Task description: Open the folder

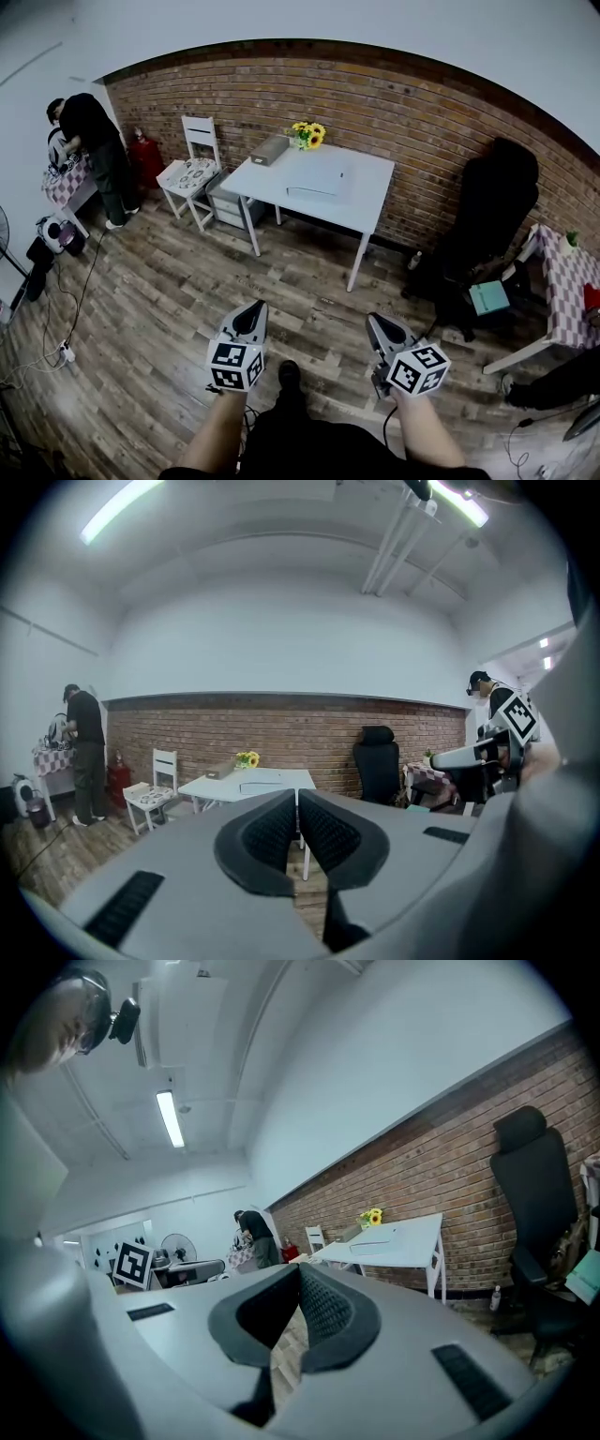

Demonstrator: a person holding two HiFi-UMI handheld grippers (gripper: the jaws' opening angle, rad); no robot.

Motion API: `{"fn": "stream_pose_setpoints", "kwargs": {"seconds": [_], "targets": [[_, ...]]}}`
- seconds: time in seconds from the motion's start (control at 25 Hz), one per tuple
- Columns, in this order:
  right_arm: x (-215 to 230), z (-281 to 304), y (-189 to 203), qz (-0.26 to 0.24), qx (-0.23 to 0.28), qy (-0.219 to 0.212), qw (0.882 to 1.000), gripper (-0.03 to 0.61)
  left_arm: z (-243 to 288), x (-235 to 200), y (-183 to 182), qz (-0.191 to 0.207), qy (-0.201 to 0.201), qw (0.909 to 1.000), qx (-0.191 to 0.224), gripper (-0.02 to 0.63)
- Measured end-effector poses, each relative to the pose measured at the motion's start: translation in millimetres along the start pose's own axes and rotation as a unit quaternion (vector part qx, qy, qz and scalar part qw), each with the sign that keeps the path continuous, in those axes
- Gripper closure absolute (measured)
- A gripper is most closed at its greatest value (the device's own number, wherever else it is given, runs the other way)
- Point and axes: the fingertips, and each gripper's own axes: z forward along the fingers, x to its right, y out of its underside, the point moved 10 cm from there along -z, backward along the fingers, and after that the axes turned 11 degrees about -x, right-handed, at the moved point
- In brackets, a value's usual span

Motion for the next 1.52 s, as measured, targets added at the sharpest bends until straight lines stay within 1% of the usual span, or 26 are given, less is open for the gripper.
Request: {"fn": "stream_pose_setpoints", "kwargs": {"seconds": [0.2,0.4,0.56,0.72,0.84,1.0,1.24,1.52], "targets": [[22.0,35.3,-19.4,0.001,-0.007,0.013,1.000,0.563,47.2,-24.1,-11.0,-0.004,0.013,0.9999,-0.002,0.594],[45.7,92.9,-41.4,0.004,-0.019,0.025,1.000,0.563,101.0,-62.2,-23.1,-0.009,0.022,0.9996,-0.016,0.594],[57.3,148.4,-58.4,0.008,-0.043,0.014,0.999,0.563,141.9,-98.6,-37.6,-0.014,0.023,0.9994,-0.021,0.594],[63.1,201.5,-79.1,0.005,-0.057,0.006,0.998,0.563,173.7,-137.3,-49.1,-0.014,0.020,0.9994,-0.026,0.594],[65.8,235.5,-96.2,-0.001,-0.061,0.005,0.998,0.563,190.6,-165.4,-55.7,-0.019,0.016,0.9994,-0.023,0.594],[67.2,270.1,-114.9,-0.007,-0.053,0.008,0.999,0.563,210.8,-195.8,-65.6,-0.013,0.019,0.9996,-0.018,0.594],[74.5,286.8,-126.6,0.001,-0.046,0.022,0.999,0.563,232.5,-213.7,-75.4,-0.007,0.029,0.9994,-0.019,0.594],[109.3,310.7,-141.4,0.021,-0.035,0.033,0.999,0.563,279.3,-217.1,-92.4,0.012,0.046,0.9984,-0.031,0.594]]}}
